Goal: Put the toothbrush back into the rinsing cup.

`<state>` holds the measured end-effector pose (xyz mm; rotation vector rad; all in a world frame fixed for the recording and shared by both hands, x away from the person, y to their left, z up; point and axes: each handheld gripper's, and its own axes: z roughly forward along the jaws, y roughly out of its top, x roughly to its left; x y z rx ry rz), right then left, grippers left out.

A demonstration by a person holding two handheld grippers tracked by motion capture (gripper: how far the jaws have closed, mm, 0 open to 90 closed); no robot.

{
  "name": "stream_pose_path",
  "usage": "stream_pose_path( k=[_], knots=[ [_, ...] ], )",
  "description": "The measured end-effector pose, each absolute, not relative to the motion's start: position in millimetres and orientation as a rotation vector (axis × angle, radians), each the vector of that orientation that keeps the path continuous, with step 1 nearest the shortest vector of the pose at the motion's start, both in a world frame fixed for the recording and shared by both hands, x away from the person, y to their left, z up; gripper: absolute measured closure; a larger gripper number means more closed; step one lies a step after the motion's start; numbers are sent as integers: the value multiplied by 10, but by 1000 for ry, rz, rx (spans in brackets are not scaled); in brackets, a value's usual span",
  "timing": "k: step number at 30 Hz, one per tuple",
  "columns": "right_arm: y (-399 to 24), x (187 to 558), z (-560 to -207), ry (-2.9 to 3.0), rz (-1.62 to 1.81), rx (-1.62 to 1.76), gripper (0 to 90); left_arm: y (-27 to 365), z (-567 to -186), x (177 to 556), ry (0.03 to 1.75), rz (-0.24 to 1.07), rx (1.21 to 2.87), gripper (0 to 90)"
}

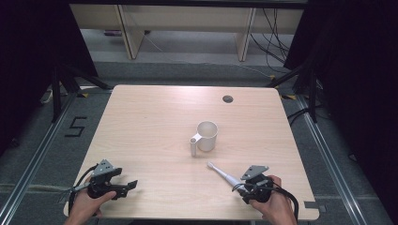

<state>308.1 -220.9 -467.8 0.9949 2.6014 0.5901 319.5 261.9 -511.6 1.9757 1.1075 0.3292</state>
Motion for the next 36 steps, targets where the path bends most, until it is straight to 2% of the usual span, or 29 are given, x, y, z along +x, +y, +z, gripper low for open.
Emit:
stream_pose_path(
  k=[21, 36],
  knots=[
    [-1954, 3343, -4714, 2713, 468, 962, 494, 2617, -5116, 3194, 1106, 336, 1964, 152],
    [-1924, 3438, -4774, 2772, 360, 972, 591, 2620, -5107, 3191, 1105, 335, 1965, 152]
  ],
)
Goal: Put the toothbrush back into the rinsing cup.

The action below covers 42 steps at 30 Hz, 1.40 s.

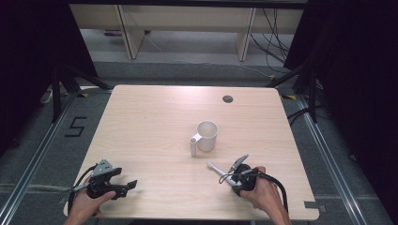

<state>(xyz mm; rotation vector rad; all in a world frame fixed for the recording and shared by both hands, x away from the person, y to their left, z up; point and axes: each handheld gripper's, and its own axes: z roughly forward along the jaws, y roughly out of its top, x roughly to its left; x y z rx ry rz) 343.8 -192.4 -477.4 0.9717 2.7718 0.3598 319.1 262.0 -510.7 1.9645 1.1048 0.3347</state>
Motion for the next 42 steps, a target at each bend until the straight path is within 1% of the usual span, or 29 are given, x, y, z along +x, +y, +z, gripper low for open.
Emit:
stream_pose_path(
  k=[12, 15, 17, 23, 25, 27, 29, 32, 34, 35, 36, 37, 42],
  knots=[
    [-1910, 3483, -4759, 2825, 301, 979, 658, 2624, -5107, 3191, 1106, 336, 1964, 152],
    [-1902, 3533, -4759, 2848, 255, 926, 661, 2631, -5101, 3189, 1104, 337, 1969, 153],
    [-1864, 3550, -4754, 2852, 206, 960, 663, 2653, -5097, 3191, 1092, 348, 1999, 152],
    [-1794, 3643, -4743, 2916, 73, 932, 662, 2649, -5104, 3192, 1091, 350, 1988, 152],
    [-1767, 3640, -4736, 2923, 79, 984, 661, 2651, -5104, 3192, 1093, 347, 1990, 153],
    [-1770, 3670, -4746, 2938, 58, 960, 660, 2653, -5100, 3195, 1091, 342, 2000, 152],
    [-1750, 3677, -4749, 2936, 46, 971, 660, 2622, -5111, 3189, 1108, 341, 1954, 153],
    [-1717, 3679, -4740, 2945, 26, 988, 665, 2654, -5099, 3195, 1088, 338, 2006, 153],
    [-1731, 3707, -4752, 2955, 20, 947, 666, 2627, -5109, 3191, 1107, 333, 1967, 153],
    [-1708, 3692, -4743, 2950, 12, 983, 667, 2623, -5110, 3191, 1107, 334, 1961, 153],
    [-1716, 3706, -4752, 2958, 14, 946, 667, 2625, -5111, 3191, 1106, 335, 1959, 152],
    [-1707, 3698, -4749, 2951, 5, 976, 668, 2653, -5100, 3195, 1090, 342, 2001, 152],
    [-1725, 3681, -4741, 2952, 16, 946, 669, 2655, -5106, 3197, 1087, 342, 1993, 153]
  ],
)
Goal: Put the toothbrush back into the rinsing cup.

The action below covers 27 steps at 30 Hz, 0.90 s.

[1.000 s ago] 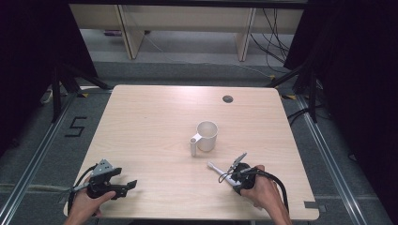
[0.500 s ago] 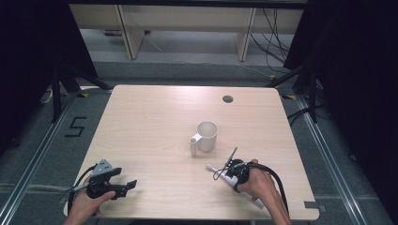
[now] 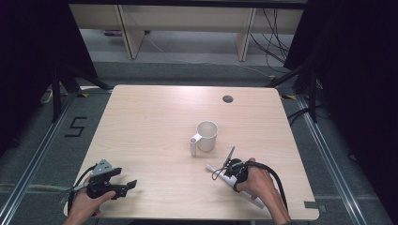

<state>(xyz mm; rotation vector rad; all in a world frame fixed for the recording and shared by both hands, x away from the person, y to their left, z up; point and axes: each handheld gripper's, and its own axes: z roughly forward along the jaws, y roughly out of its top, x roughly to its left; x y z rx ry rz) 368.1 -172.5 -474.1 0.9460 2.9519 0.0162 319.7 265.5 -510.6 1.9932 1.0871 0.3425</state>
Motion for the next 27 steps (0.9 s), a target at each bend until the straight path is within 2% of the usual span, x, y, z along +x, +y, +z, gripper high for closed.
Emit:
stream_pose_path(
  k=[13, 27],
  knots=[
    [-1811, 3519, -4424, 2904, 132, 871, 670, 2652, -5107, 3202, 1082, 343, 1997, 152],
    [-2053, 3482, -3990, 2706, 575, 874, 670, 2627, -5120, 3202, 1096, 342, 1964, 153]
  ],
)
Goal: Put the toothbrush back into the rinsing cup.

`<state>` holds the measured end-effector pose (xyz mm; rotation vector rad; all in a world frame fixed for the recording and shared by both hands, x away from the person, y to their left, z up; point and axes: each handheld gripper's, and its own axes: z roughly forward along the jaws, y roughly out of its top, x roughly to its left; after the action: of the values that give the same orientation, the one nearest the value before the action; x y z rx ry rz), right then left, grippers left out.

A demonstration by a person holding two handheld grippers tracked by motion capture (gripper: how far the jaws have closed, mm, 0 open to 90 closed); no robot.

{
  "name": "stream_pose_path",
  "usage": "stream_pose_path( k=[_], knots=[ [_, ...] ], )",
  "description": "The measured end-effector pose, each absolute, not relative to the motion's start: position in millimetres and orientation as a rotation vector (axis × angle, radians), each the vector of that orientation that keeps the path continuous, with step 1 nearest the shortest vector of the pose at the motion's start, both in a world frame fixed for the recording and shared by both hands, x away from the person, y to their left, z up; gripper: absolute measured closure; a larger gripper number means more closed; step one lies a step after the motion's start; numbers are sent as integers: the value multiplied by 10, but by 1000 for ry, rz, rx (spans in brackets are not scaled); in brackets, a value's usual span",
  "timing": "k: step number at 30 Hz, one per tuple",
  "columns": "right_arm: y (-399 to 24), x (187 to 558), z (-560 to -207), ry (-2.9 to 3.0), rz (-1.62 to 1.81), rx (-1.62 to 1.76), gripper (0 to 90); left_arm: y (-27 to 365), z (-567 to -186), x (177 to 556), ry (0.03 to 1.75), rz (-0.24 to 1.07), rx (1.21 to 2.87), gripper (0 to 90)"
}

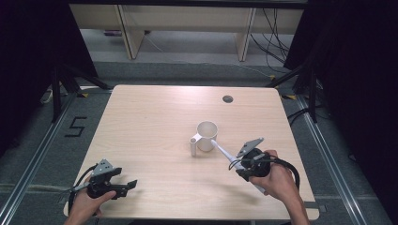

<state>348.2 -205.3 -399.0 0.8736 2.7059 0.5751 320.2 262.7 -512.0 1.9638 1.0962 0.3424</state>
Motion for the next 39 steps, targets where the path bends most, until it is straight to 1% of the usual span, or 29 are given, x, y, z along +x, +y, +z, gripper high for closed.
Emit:
stream_pose_path(
  k=[7, 8, 10, 13, 14, 15, 17, 18, 20, 21, 24, 39],
  knots=[
    [-2121, 3575, -3998, 2607, 731, 901, 670, 2622, -5122, 3203, 1099, 340, 1958, 153],
    [-2118, 3581, -4013, 2586, 755, 916, 670, 2647, -5111, 3205, 1085, 343, 1995, 153],
    [-2123, 3610, -4027, 2580, 764, 925, 670, 2619, -5123, 3202, 1100, 338, 1956, 153],
    [-2140, 3645, -4029, 2540, 798, 920, 670, 2618, -5119, 3202, 1102, 339, 1950, 153],
    [-2149, 3656, -4031, 2529, 812, 913, 670, 2648, -5109, 3206, 1086, 341, 1995, 152],
    [-2149, 3661, -4035, 2507, 825, 925, 670, 2631, -5118, 3202, 1099, 343, 1973, 153],
    [-2156, 3671, -4033, 2480, 838, 922, 669, 2644, -5119, 3205, 1086, 347, 1993, 153],
    [-2156, 3671, -4024, 2483, 838, 931, 670, 2620, -5127, 3203, 1104, 342, 1956, 153],
    [-2139, 3673, -4017, 2466, 861, 934, 670, 2648, -5116, 3206, 1090, 346, 1993, 153],
    [-2138, 3692, -4019, 2456, 864, 907, 670, 2626, -5125, 3203, 1108, 342, 1953, 153],
    [-2129, 3704, -4005, 2423, 900, 935, 670, 2627, -5122, 3204, 1115, 340, 1943, 153],
    [-2142, 3816, -3925, 2270, 1082, 979, 669, 2627, -5120, 3205, 1115, 341, 1945, 153]
  ],
)
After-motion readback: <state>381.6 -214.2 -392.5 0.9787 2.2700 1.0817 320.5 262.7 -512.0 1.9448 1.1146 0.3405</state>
